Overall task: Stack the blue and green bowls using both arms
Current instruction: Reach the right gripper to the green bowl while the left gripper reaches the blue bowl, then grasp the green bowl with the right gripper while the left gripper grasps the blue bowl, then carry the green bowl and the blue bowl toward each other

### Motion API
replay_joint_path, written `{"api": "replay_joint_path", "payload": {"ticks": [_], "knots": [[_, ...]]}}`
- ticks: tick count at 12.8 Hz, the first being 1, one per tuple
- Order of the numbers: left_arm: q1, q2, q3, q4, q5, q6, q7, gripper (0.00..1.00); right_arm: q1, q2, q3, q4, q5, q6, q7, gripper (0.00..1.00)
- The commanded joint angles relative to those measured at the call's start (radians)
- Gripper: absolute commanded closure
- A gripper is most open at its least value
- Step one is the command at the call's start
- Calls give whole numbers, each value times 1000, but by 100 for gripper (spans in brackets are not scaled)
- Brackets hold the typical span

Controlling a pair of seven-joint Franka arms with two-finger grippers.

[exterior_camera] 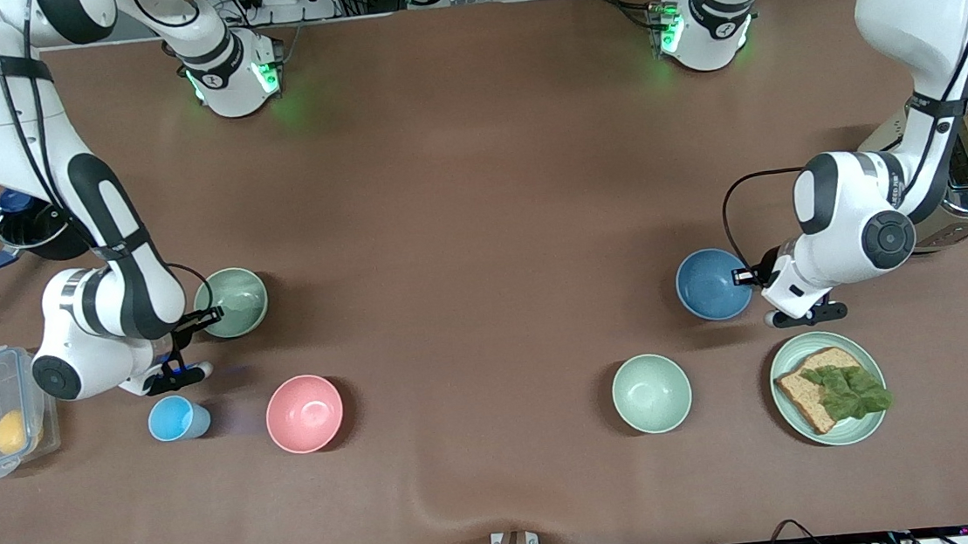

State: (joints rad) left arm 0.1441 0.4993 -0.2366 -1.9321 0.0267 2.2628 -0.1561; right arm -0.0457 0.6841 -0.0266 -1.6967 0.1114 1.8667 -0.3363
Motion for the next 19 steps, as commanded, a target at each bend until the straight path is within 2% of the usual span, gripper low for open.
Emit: {"api": "replay_joint_path", "payload": {"ticks": [1, 4, 8, 10, 13, 16, 19], "knots": [[-3, -53, -10, -2, -2, 0, -25, 100, 6, -3, 14, -5, 16, 23, 3, 100], [-6, -100, -55, 11, -4, -5, -28, 100, 4, -69, 43, -1, 16, -10, 2, 100], [-31, -110, -116, 110, -4, -110, -92, 100, 3, -168, 115, -3, 23, -58, 3, 100], [-34, -110, -141, 140, -4, -149, -137, 100, 4, -207, 183, -3, 34, -64, 10, 100], [-31, -111, -147, 139, 10, -178, -155, 100, 9, -213, 272, -5, 121, -51, 19, 100], [-37, -110, -148, 139, 10, -178, -158, 100, 107, -206, 280, -6, 166, 6, 81, 100], [-37, -110, -148, 139, 10, -178, -158, 100, 300, -189, 280, -6, 215, 131, 303, 100]]}}
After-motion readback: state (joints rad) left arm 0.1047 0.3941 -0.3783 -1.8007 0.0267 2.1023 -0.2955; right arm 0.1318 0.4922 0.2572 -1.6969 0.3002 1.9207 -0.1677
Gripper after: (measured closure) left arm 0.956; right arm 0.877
